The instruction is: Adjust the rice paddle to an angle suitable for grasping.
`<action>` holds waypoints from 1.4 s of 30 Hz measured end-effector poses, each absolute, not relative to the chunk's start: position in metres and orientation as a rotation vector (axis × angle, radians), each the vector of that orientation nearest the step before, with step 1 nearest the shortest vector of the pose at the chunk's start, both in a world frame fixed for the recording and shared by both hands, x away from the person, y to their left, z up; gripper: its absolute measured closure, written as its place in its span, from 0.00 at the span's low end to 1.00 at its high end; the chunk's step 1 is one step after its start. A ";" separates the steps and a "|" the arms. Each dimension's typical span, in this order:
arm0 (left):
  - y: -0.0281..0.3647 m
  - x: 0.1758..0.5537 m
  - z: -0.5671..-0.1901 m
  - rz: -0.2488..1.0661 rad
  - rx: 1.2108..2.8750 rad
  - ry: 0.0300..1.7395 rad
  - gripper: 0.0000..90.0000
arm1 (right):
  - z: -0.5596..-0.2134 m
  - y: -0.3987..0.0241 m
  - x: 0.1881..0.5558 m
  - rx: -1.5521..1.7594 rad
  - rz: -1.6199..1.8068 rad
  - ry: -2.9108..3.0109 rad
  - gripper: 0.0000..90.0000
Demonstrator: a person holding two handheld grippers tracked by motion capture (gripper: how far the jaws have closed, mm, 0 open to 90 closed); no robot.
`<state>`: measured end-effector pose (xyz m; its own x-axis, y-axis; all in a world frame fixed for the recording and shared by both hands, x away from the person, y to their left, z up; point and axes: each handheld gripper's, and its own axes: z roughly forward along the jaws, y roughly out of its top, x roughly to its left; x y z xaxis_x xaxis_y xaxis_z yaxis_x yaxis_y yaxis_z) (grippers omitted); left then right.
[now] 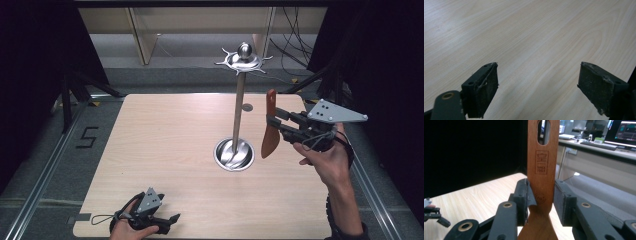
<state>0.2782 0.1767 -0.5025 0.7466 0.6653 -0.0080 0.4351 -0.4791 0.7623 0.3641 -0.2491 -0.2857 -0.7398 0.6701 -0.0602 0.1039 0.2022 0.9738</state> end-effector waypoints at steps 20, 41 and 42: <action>0.177 0.279 -0.503 0.369 2.153 0.814 0.18 | -0.252 -0.244 0.375 0.698 1.568 1.958 0.74; 0.177 0.279 -0.503 0.370 2.157 0.810 0.18 | -0.246 -0.230 0.391 0.740 1.556 1.985 0.74; 0.177 0.279 -0.503 0.370 2.157 0.810 0.18 | -0.246 -0.230 0.391 0.740 1.556 1.985 0.74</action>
